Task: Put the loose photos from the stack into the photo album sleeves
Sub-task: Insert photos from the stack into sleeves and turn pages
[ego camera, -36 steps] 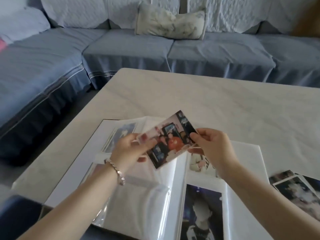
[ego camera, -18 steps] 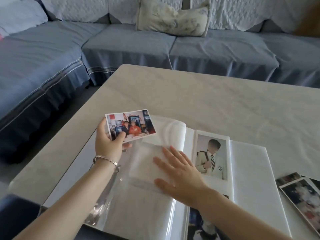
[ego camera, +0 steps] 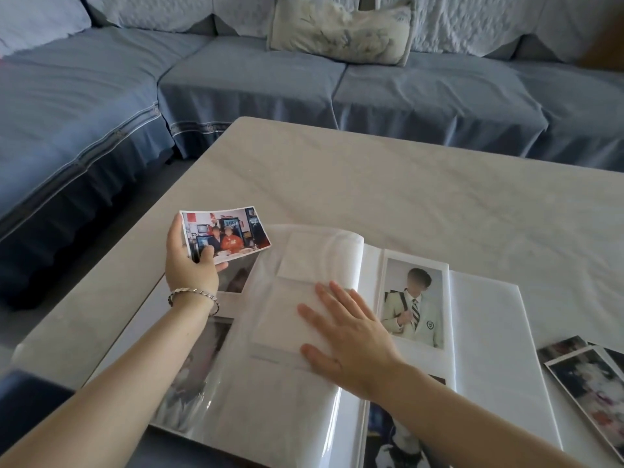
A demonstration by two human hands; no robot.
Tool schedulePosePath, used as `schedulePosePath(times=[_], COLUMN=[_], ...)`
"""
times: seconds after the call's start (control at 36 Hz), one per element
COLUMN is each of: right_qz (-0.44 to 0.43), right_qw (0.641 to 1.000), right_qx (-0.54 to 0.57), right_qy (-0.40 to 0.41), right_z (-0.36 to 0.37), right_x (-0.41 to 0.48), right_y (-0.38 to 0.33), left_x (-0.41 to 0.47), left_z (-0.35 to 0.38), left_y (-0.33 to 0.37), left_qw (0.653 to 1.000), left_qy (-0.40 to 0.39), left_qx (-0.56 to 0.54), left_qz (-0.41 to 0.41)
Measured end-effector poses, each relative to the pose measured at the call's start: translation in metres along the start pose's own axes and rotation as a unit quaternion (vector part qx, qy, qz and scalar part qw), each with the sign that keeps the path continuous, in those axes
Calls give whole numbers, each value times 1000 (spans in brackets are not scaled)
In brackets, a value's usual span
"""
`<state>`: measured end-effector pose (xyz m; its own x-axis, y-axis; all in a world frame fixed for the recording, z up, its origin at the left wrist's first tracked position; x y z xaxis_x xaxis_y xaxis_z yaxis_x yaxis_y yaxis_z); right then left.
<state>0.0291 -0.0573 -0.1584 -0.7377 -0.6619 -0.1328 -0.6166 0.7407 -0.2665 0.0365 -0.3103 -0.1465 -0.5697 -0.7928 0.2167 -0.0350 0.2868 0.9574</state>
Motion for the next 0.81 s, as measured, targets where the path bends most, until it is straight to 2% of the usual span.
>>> schedulePosePath(times=[0.11,0.28,0.53,0.81], right_qz=[3,3,1,-6], right_qw=[1000,1000,1000,1000], right_qx=[4,12,17,12], right_qy=[-1,2,1,0], right_z=[-1,-2,-1,-1], right_x=[0,0,-1,-2], right_y=[-1,-2,-2,-2], left_x=[-1,-4,12,-13], left_z=[2,21,20,63], left_y=[-4,-7,-21,-8], left_qw=[1000,995,981,966], left_qy=[-1,-89,-136,-201], left_qx=[-28,-49,-65,-67], left_qz=[-12,-15,-119,-151])
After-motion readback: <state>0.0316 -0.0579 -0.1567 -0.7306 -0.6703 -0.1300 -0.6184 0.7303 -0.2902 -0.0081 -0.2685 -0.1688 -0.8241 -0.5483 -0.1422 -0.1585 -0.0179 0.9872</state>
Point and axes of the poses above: each hand's wrist, its own x-axis towards the middle knuckle, its own z-axis out of the palm, y = z × x, the point moved 9 cm from there along x, towards the middle knuckle, and after that the axes turned 9 degrees about z, right-handed, at the moved point
